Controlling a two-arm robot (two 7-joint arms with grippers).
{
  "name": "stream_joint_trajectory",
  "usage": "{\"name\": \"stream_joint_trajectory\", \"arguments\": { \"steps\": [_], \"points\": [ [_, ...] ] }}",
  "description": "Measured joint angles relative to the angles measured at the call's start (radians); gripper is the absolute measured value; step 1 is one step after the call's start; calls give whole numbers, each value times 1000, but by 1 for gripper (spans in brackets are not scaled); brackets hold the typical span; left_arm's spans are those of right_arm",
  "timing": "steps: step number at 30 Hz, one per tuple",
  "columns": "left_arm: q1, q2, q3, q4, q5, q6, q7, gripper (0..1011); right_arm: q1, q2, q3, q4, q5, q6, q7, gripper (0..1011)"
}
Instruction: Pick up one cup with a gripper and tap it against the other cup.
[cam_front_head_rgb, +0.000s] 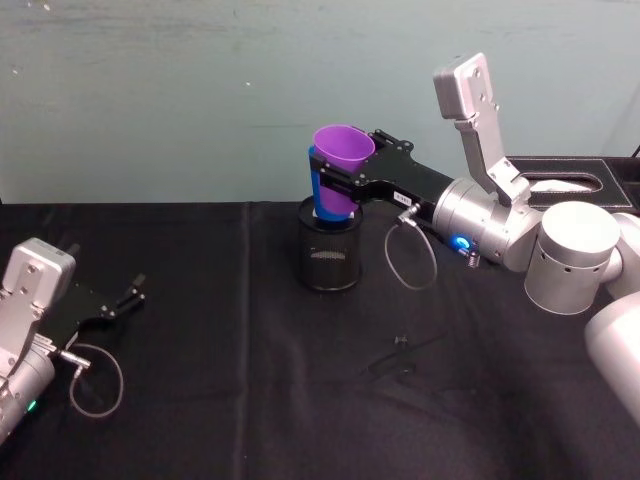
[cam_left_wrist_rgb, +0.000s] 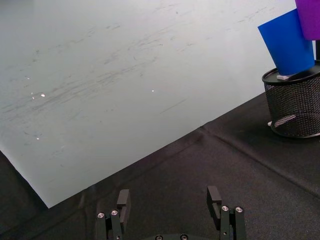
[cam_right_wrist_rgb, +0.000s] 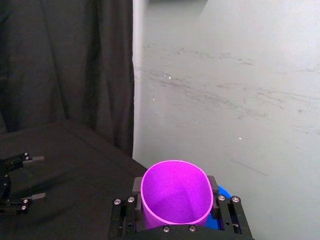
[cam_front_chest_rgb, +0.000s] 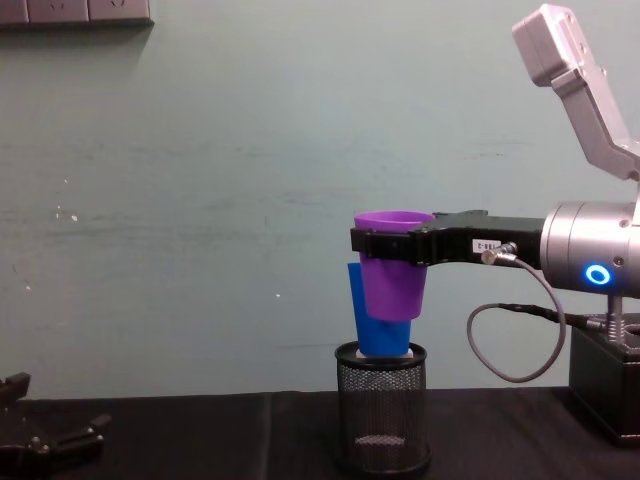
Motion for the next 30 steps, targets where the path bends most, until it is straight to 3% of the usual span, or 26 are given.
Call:
{"name": "stream_joint_trajectory", "arguments": {
  "steps": [30],
  "points": [
    [0, 0, 0, 0, 0, 0, 0, 1000, 0, 0, 0, 0, 0, 0, 0, 735]
  ]
}}
